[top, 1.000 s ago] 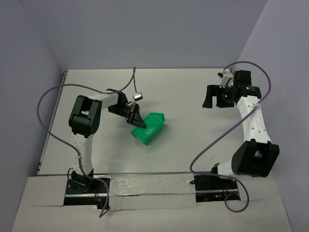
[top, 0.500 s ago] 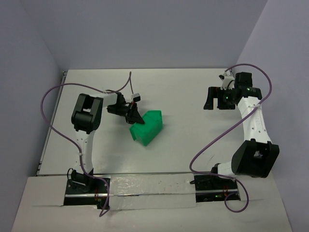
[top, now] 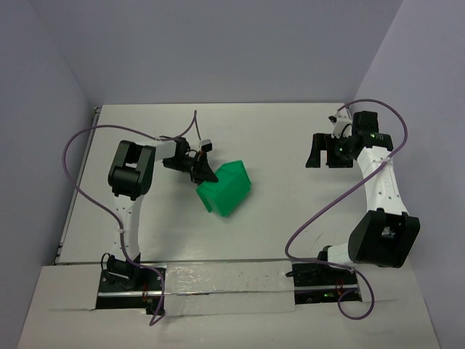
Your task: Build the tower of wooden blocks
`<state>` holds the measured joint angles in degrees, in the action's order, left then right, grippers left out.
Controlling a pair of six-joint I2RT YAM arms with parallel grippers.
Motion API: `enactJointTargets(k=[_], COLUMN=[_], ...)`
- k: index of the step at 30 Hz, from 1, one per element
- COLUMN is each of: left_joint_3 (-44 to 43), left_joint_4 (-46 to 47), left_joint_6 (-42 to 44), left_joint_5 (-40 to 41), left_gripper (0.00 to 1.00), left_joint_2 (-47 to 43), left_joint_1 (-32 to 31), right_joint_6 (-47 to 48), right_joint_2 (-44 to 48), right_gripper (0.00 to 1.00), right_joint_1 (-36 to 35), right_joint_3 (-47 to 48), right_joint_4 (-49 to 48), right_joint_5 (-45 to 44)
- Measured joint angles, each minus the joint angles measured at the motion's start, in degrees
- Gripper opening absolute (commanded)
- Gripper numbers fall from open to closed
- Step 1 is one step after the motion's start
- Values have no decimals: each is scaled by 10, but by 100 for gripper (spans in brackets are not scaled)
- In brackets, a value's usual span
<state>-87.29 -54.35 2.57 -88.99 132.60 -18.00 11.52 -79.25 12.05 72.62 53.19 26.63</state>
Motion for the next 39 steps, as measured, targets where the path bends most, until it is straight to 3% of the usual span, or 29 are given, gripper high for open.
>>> enactJointTargets(k=[15, 25, 33, 39], left_joint_3=[8, 1, -89, -147], left_joint_4=[26, -10, -41, -49], left_joint_6=[-62, -46, -15, 3], left_joint_5=[0, 1, 40, 47], left_gripper=[0, 0, 0, 0], left_joint_2=[-6, -13, -13, -26], left_joint_1=[-4, -67, -132, -142], right_joint_6=[-1, -1, -3, -6], right_joint_2=[2, 2, 7, 7], right_gripper=[100, 100, 100, 100], right_joint_1=[0, 0, 0, 0], right_joint_3=[0, -1, -21, -21], right_joint_4=[0, 0, 0, -1], right_joint_5=[0, 0, 0, 0])
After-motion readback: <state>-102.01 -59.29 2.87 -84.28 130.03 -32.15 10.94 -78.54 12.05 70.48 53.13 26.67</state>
